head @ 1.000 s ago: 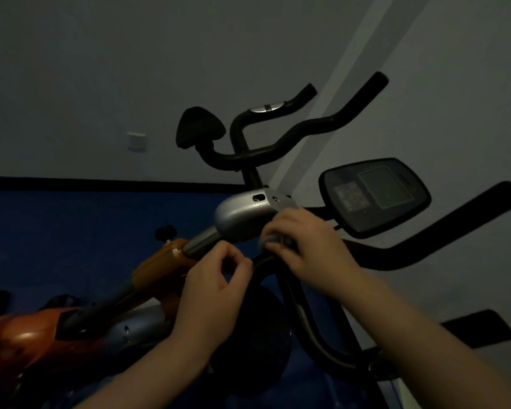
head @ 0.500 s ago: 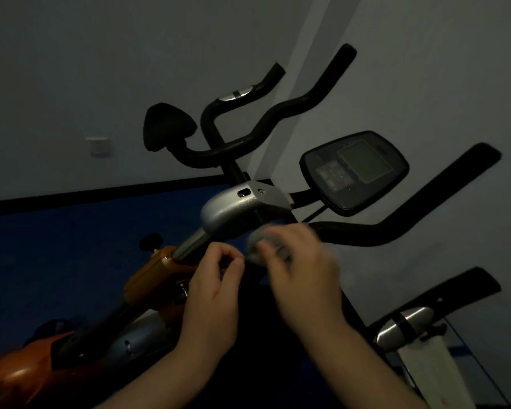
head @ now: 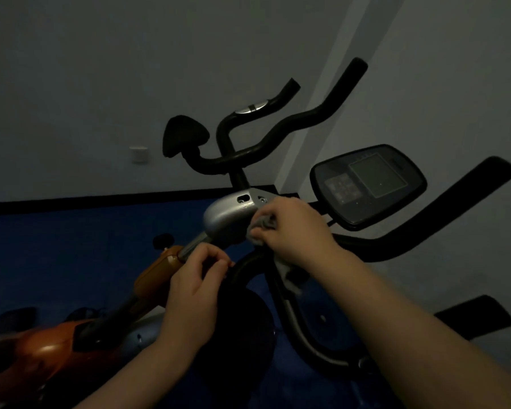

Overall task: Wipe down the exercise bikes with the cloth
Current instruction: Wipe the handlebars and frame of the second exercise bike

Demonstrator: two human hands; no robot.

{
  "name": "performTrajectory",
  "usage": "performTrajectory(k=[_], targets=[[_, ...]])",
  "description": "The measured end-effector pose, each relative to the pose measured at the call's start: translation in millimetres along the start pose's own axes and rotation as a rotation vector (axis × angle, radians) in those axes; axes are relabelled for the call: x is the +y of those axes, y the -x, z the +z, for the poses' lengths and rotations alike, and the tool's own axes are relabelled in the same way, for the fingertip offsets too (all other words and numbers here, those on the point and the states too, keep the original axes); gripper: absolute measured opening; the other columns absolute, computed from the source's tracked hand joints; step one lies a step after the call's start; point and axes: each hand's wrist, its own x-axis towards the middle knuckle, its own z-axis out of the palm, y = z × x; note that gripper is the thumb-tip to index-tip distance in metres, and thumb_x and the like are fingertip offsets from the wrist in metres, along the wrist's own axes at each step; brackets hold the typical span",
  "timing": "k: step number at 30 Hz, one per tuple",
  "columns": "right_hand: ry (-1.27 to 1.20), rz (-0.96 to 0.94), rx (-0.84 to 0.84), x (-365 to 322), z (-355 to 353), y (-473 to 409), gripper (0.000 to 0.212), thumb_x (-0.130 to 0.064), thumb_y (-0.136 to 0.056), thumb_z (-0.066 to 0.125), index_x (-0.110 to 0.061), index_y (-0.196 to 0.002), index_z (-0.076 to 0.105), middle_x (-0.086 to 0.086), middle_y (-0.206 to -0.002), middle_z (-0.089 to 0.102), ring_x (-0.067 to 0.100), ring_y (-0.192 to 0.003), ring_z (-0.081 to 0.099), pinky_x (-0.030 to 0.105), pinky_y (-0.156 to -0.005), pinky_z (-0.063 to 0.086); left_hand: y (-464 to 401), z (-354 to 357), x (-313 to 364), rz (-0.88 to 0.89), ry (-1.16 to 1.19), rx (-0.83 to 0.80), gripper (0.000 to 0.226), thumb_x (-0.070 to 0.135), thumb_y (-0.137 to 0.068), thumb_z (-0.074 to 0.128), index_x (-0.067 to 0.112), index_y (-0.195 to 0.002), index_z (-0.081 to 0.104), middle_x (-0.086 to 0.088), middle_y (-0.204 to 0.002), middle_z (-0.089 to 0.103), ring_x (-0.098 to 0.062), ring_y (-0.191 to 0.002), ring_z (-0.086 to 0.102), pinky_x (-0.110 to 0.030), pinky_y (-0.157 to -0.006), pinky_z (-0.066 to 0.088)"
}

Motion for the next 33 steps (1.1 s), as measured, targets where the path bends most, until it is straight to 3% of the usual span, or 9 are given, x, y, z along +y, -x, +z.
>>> performTrajectory(k=[4, 9, 13, 17, 20, 23, 27, 30, 33], targets=[[0.148, -0.065, 0.078, -1.1, 7.6, -4.1, 0.017, -0.036, -0.082, 0.065, -0.031, -0.098, 0.069, -0.002, -0.103, 0.066, 0.02, -0.097, 0.06, 0.027, -0.068, 0.043, 4.0, 2.7, 1.5, 0.026, 0.002, 0.059, 0.016, 0.027, -0.079, 0.049, 0.016, -0.072, 0.058, 0.001, -0.077, 0.065, -0.004, -0.066, 0.058, -0.013, -0.061, 0.044], [0.02, -0.102, -0.024, 8.1, -4.8, -0.8, 0.013, -0.037, -0.08, 0.069, -0.034, -0.093, 0.069, -0.006, -0.099, 0.068, 0.015, -0.095, 0.061, 0.03, -0.077, 0.049, 2.0, 2.5, -1.3, 0.035, -0.004, 0.07, 0.016, 0.027, -0.079, 0.048, 0.016, -0.074, 0.058, 0.001, -0.076, 0.064, -0.009, -0.069, 0.058, -0.019, -0.064, 0.045], [-0.034, -0.219, 0.332, 13.6, -21.3, -35.3, 0.013, -0.024, -0.082, 0.07, -0.023, -0.095, 0.071, -0.003, -0.098, 0.065, 0.012, -0.09, 0.057, 0.025, -0.076, 0.042, -1.0, 0.7, -2.2, 0.04, -0.005, 0.064, 0.008, 0.027, -0.076, 0.051, 0.023, -0.076, 0.058, 0.005, -0.078, 0.063, -0.008, -0.071, 0.058, -0.02, -0.065, 0.043], [-0.07, -0.284, 0.094, -5.2, 9.4, -55.5, 0.029, -0.011, -0.083, 0.068, -0.024, -0.108, 0.072, -0.007, -0.121, 0.064, 0.012, -0.113, 0.057, 0.023, -0.098, 0.041, -1.4, -1.7, -4.7, 0.104, -0.005, 0.039, 0.012, 0.037, -0.073, 0.054, 0.028, -0.081, 0.057, 0.001, -0.081, 0.062, -0.011, -0.072, 0.058, -0.022, -0.065, 0.044], [0.039, -0.381, -0.025, -28.6, 23.6, -63.6, 0.043, -0.002, -0.084, 0.058, -0.027, -0.117, 0.067, -0.009, -0.134, 0.057, 0.01, -0.127, 0.047, 0.025, -0.105, 0.036, -8.9, -7.2, 1.3, 0.145, 0.049, 0.071, 0.02, 0.042, -0.072, 0.051, 0.025, -0.08, 0.058, 0.0, -0.081, 0.06, -0.012, -0.073, 0.057, -0.022, -0.064, 0.043], [0.132, -0.472, -0.177, -20.7, 16.9, -64.9, 0.042, -0.005, -0.085, 0.06, -0.029, -0.12, 0.065, -0.011, -0.137, 0.053, 0.009, -0.131, 0.043, 0.032, -0.108, 0.036, -36.4, -20.6, 6.7, 0.117, 0.106, 0.136, 0.012, 0.036, -0.075, 0.053, 0.024, -0.074, 0.056, -0.004, -0.079, 0.058, -0.02, -0.071, 0.056, -0.032, -0.064, 0.045], [-0.18, -0.156, 0.024, 13.9, 4.4, -51.2, 0.039, -0.023, -0.086, 0.068, -0.036, -0.122, 0.062, -0.018, -0.131, 0.057, 0.001, -0.12, 0.051, 0.03, -0.105, 0.041, -84.0, -32.2, 0.6, 0.14, 0.046, 0.154, 0.009, 0.022, -0.081, 0.05, 0.016, -0.077, 0.055, -0.002, -0.077, 0.058, -0.018, -0.073, 0.056, -0.032, -0.068, 0.046], [-0.074, -0.273, 0.013, -1.6, 21.2, -51.2, 0.036, -0.021, -0.085, 0.069, -0.03, -0.12, 0.065, -0.012, -0.135, 0.055, 0.007, -0.127, 0.046, 0.025, -0.111, 0.03, -106.7, -30.2, -9.1, 0.088, 0.073, 0.158, 0.009, 0.017, -0.084, 0.048, 0.013, -0.079, 0.054, -0.003, -0.078, 0.057, -0.017, -0.073, 0.056, -0.029, -0.068, 0.045], [0.103, -0.435, -0.062, -17.7, 32.6, -56.5, 0.031, -0.015, -0.083, 0.07, -0.022, -0.113, 0.069, -0.001, -0.131, 0.06, 0.019, -0.125, 0.049, 0.032, -0.108, 0.026, -118.1, -27.0, -17.4, 0.053, 0.088, 0.148, 0.014, 0.006, -0.091, 0.048, 0.013, -0.081, 0.054, -0.007, -0.08, 0.057, -0.018, -0.074, 0.055, -0.031, -0.07, 0.045]])
